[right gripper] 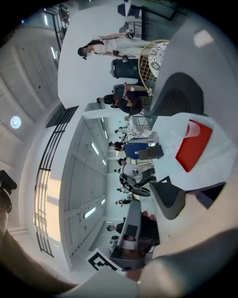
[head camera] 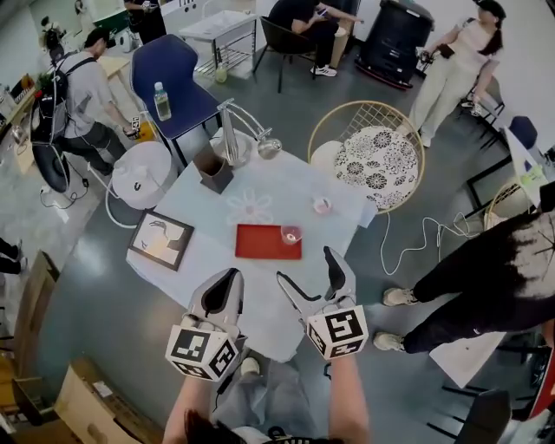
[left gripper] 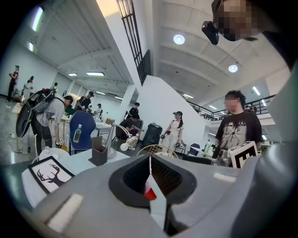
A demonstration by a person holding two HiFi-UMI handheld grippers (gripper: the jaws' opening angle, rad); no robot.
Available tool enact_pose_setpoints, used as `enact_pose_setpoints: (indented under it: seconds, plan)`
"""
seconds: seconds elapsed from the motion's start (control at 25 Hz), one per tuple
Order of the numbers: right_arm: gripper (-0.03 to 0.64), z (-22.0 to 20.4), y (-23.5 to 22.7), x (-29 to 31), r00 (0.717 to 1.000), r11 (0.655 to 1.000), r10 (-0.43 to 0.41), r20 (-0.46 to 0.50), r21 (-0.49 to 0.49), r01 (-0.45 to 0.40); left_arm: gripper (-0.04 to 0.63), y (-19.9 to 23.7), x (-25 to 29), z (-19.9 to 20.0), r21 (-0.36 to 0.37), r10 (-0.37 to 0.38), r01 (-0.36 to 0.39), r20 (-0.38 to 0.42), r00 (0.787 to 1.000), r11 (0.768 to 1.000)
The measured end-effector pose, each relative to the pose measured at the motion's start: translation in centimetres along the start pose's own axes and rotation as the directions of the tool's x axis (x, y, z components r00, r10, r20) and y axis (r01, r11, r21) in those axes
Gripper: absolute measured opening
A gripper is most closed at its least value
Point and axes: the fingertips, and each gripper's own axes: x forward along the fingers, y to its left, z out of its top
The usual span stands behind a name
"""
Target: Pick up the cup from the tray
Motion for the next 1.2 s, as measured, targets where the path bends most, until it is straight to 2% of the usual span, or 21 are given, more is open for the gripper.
enact_pose_setpoints:
  seconds: [0.16, 0.44, 0.6, 0.68, 0.96, 1.16, 1.2]
  plan:
    - [0.457, -3.3, -1.2, 3.5, 0.998, 1.000, 0.017, -0.055, -0.013, -0.018, 0.000, 1.7, 2.8, -1.7, 0.013, 0.032, -0.031, -0.045, 0.998, 0.999]
    - [0.495, -7.3, -3.8, 8.0, 0.997, 1.000, 0.010, -0.078, 0.031, -0.008, 0.000, 3.7, 6.1, -4.5, 0.001, 0.064, -0.064, -0.087, 0.994, 0.998]
    - [0.495, -10.4, -4.8, 10.0, 0.991, 1.000, 0.001, -0.132, 0.028, 0.002, 0.001, 4.5, 7.2, -6.7, -0.044, 0.072, -0.077, -0.108, 0.991, 0.996]
    - [0.495, -11.8, -5.3, 11.2, 0.988, 1.000, -0.002, -0.154, 0.023, 0.006, 0.000, 4.8, 7.9, -7.7, -0.043, 0.078, -0.084, -0.122, 0.989, 0.996]
    - [0.495, -14.0, -5.8, 14.0, 0.978, 1.000, 0.002, -0.208, 0.005, -0.001, 0.000, 5.7, 9.6, -8.0, -0.056, 0.095, -0.104, -0.147, 0.985, 0.993]
    - [0.491, -14.7, -6.6, 14.7, 0.978, 0.999, -0.032, -0.204, 0.019, 0.037, 0.000, 6.1, 10.0, -8.5, -0.065, 0.099, -0.110, -0.149, 0.984, 0.992]
    - [0.472, -14.7, -6.7, 14.8, 0.978, 0.999, -0.041, -0.206, 0.013, 0.044, 0.000, 6.2, 10.0, -8.8, -0.064, 0.102, -0.112, -0.148, 0.984, 0.992]
